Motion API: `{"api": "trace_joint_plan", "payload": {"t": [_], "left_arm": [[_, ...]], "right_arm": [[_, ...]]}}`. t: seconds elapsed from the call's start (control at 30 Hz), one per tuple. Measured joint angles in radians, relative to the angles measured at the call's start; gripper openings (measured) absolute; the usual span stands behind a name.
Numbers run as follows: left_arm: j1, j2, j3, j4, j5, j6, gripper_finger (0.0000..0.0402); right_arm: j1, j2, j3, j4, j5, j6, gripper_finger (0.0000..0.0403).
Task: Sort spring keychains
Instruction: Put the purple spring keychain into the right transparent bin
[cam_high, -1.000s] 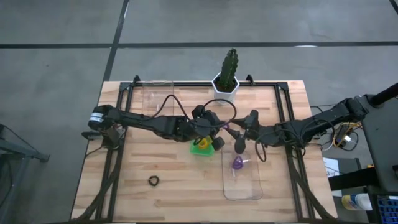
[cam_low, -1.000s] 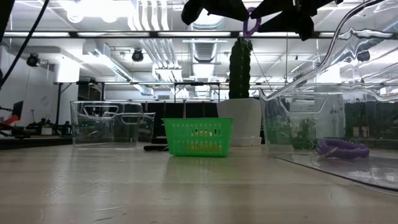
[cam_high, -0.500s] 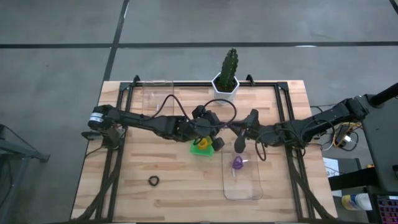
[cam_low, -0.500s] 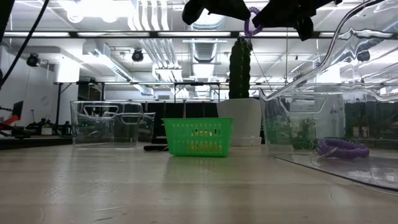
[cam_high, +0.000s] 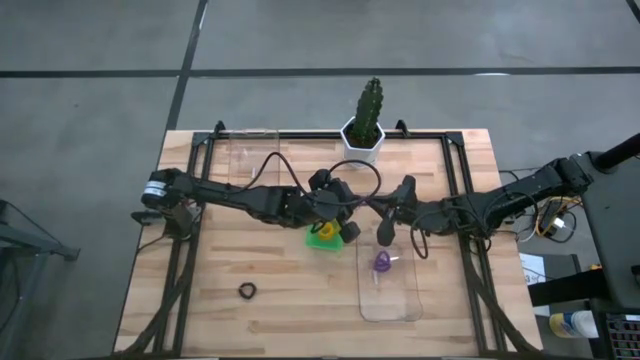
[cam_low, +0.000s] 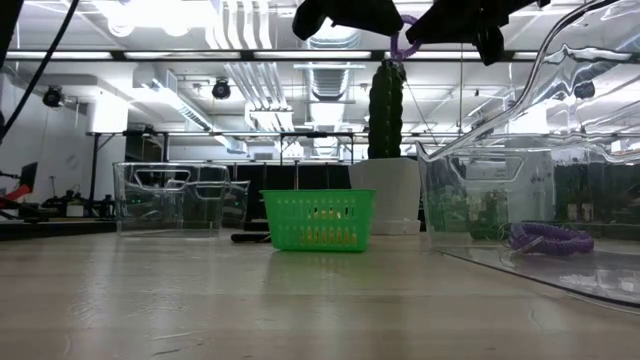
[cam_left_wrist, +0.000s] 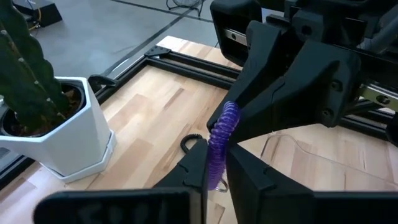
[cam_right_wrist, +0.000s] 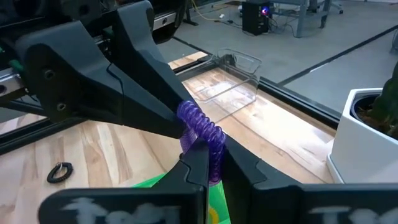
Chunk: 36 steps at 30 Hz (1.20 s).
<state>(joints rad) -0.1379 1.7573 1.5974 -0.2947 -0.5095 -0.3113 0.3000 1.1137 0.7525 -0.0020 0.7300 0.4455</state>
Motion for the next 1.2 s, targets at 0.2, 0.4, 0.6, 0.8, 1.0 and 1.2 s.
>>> {"api": "trace_joint_plan", "payload": {"t": [0.2, 0.4, 0.6, 0.8, 1.0, 1.2], "left_arm": [[0.0, 0.0, 0.0, -0.02, -0.002, 0.005, 0.0096], [0.001, -0.002, -0.001, -0.074, -0.016, 0.003, 0.0145], [0.001, -0.021, -0.001, -0.174, -0.016, 0.003, 0.016], [-0.001, -0.057, -0.001, -0.411, -0.005, -0.051, 0.0161], [-0.009, -0.077, -0.014, -0.722, -0.008, -0.245, 0.0161], [-0.046, -0.08, -0.117, -0.826, -0.008, -0.39, 0.0161]], "right_arm": [[0.0, 0.0, 0.0, -0.001, 0.0, 0.0, 0.0018], [0.0, 0.0, 0.0, -0.018, 0.0, 0.02, 0.0018], [0.001, -0.001, -0.001, -0.116, -0.003, 0.103, 0.0018], [0.001, -0.002, -0.001, -0.169, -0.249, 0.125, 0.0018], [0.008, 0.0, -0.001, -0.214, -0.659, 0.155, 0.0017], [0.051, 0.001, -0.001, -0.348, -0.686, 0.242, 0.0018]]}}
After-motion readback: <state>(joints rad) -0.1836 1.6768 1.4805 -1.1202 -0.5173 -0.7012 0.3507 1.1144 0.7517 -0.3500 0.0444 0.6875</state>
